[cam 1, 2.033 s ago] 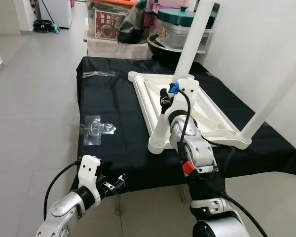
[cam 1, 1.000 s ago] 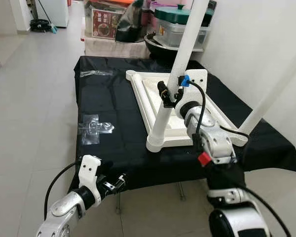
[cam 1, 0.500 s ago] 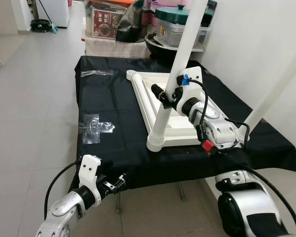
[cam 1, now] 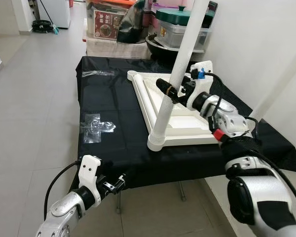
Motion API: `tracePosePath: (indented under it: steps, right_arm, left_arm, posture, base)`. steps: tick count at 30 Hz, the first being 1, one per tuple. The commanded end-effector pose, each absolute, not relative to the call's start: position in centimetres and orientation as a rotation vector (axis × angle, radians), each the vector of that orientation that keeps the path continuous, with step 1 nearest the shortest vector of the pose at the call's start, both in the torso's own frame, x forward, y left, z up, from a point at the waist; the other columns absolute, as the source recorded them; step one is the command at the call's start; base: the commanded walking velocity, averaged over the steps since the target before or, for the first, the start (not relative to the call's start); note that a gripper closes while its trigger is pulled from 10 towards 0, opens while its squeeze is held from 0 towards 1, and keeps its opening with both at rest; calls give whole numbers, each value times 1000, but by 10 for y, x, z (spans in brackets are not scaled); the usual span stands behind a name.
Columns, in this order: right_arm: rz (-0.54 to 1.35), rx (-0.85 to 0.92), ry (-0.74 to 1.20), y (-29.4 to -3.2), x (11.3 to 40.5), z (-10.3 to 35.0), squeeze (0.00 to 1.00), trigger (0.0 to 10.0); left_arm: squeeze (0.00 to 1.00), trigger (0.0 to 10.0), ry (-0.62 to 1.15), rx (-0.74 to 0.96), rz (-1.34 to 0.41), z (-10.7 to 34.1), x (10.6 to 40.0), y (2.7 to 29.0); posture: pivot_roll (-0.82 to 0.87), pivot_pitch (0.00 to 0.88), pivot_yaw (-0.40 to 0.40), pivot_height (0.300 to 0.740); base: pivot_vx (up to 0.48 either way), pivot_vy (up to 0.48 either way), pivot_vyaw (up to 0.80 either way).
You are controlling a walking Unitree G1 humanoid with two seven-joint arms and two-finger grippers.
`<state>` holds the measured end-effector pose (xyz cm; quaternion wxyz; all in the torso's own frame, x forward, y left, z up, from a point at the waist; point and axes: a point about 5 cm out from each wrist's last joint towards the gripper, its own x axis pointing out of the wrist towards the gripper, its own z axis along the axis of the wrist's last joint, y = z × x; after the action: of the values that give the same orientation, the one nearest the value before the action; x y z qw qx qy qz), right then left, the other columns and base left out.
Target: Building children table
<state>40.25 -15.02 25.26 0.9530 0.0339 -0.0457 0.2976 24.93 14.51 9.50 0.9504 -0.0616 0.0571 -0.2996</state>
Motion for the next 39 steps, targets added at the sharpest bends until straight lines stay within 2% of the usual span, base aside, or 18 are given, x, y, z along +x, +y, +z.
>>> tracePosePath:
  steps: [1,18,19,20,21,30,39]
  right_arm:
    - [622,76,-111,-156,403,256,0,10000]
    - [720,82,-95,-157,403,244,0,10000]
    - [726,82,-102,-158,403,245,0,3020]
    - [726,82,-102,-158,403,245,0,3020]
    - [736,85,-112,-158,403,247,0,0]
    - [703,82,-123,-159,405,248,0,0]
    - [499,127,-73,-152,408,233,0,0]
  left_arm:
    - [0,10000,108,-132,-621,96,249,143]
    - [0,10000,108,-126,-620,96,247,144]
    - [0,10000,109,-126,-620,96,247,144]
    - [0,10000,109,-126,-620,96,247,144]
    - [0,10000,109,-126,-620,96,247,144]
    - [0,10000,109,-128,-618,96,247,144]
    - [0,10000,108,-129,-619,97,247,144]
  posture:
    - [59,0,-166,740]
    - [71,0,-167,740]
    - [70,0,-168,740]
    - [70,0,-168,740]
    - [72,0,-170,740]
    - [69,0,-170,740]
    - [62,0,-165,740]
  base:
    - [0,0,0]
    - [0,0,0]
    - [0,0,0]
    - [0,0,0]
    - [0,0,0]
    - [0,0,0]
    - [0,0,0]
